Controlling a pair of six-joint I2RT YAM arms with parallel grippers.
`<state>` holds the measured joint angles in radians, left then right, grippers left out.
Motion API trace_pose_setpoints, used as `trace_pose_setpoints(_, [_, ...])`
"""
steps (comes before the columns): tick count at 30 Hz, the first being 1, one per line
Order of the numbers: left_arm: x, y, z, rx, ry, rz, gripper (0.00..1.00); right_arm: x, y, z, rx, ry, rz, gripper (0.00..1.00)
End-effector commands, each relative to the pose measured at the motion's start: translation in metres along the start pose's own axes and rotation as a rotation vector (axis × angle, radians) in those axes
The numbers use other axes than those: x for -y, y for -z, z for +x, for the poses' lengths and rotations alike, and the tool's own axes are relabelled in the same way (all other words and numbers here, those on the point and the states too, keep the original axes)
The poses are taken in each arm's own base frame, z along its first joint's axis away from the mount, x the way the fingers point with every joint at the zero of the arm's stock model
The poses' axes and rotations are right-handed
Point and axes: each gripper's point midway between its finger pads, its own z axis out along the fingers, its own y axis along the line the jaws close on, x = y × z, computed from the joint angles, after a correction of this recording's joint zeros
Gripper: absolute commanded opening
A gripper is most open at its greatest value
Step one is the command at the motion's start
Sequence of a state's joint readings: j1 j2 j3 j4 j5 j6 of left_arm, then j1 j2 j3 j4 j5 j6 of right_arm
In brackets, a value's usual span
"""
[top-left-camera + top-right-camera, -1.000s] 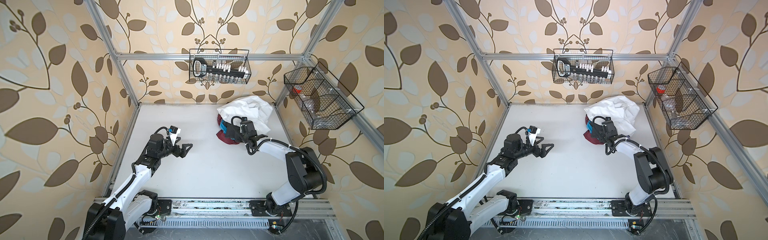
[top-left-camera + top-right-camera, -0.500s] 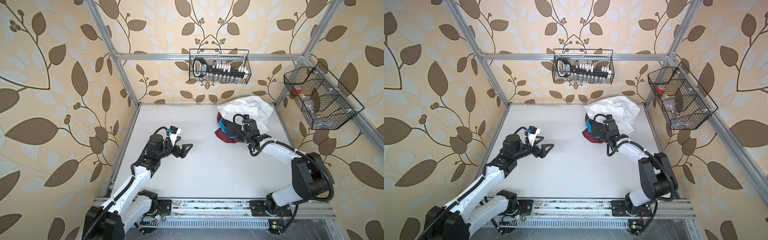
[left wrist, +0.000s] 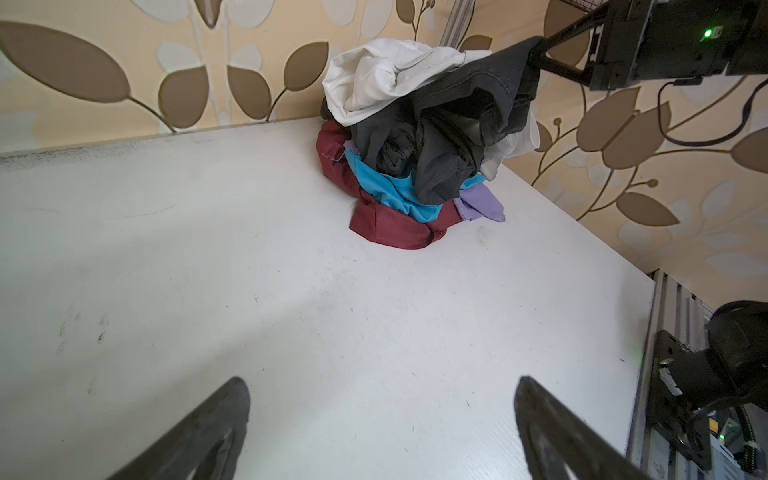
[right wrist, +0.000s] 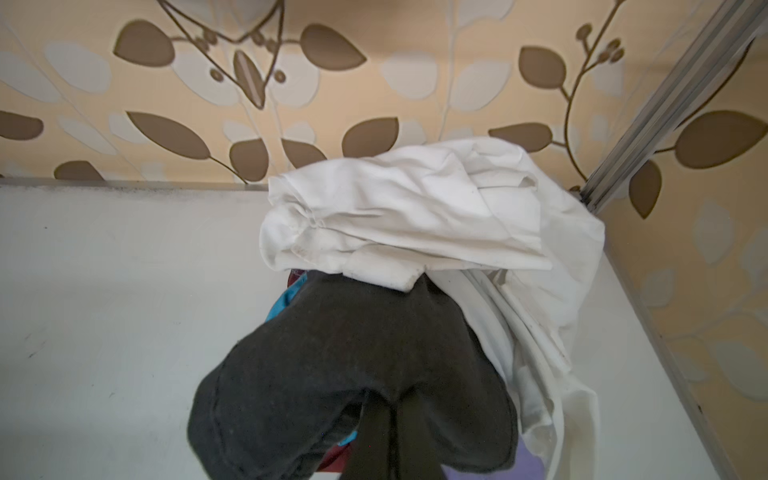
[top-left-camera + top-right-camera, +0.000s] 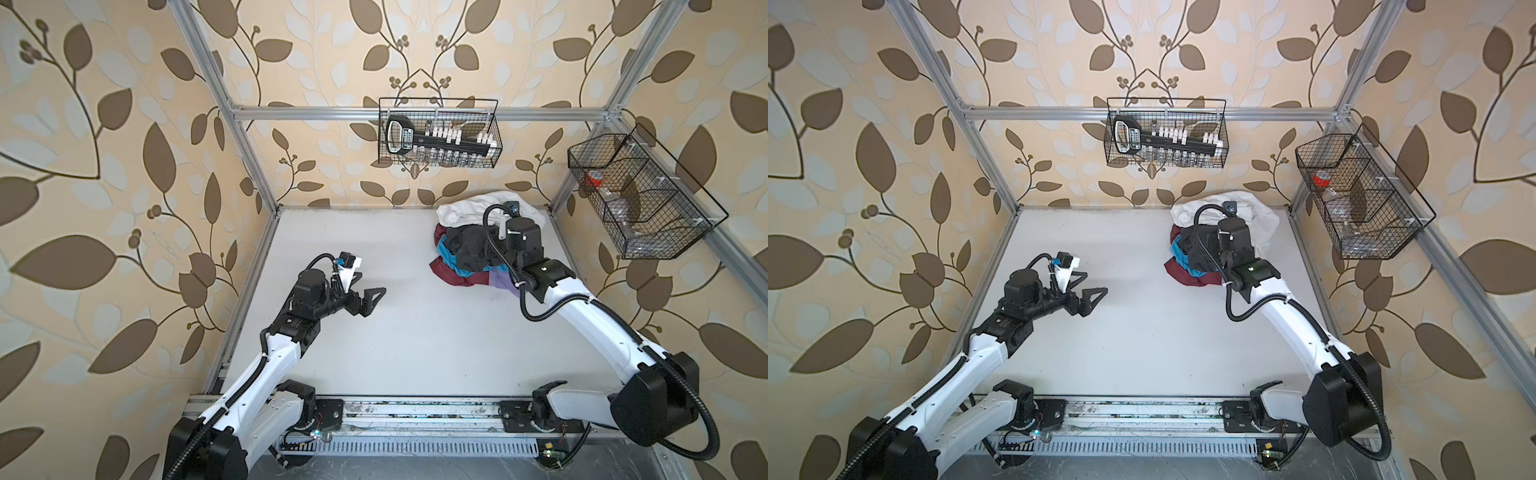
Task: Pick out a specific cloth from the pile
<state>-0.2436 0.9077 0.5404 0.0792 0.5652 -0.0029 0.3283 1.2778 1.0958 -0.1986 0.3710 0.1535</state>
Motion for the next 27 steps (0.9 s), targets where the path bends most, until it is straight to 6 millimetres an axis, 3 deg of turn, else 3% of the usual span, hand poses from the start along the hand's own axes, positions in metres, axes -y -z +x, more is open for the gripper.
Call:
trace_pose_setpoints(1, [0.005,0.003,-0.010,0.043,-0.050,0.005,0.99,0.010,0.031,-0.046,0.117,0.010,0.034,0.00])
trace_pose_setpoints(12, [0.007,0.004,-0.011,0.047,-0.056,0.004,0.99,0.021,0.094,-0.159,0.381,0.004,0.043,0.00])
trace_pose_setpoints(17, [0.006,0.003,-0.010,0.045,-0.057,-0.001,0.99,0.022,0.119,-0.197,0.481,-0.015,0.022,0.00])
trace_pose_setpoints(19, [0.006,0.003,-0.010,0.043,-0.057,-0.001,0.99,0.018,0.121,-0.199,0.497,-0.021,-0.009,0.00])
trace_pose_setpoints(22, [0.005,0.002,-0.010,0.041,-0.059,-0.004,0.99,0.004,0.105,-0.179,0.442,-0.011,-0.058,0.00])
trace_pose_setpoints(27, [0.004,0.000,-0.008,0.032,-0.053,-0.004,0.99,-0.030,0.046,-0.103,0.252,0.041,-0.146,0.00])
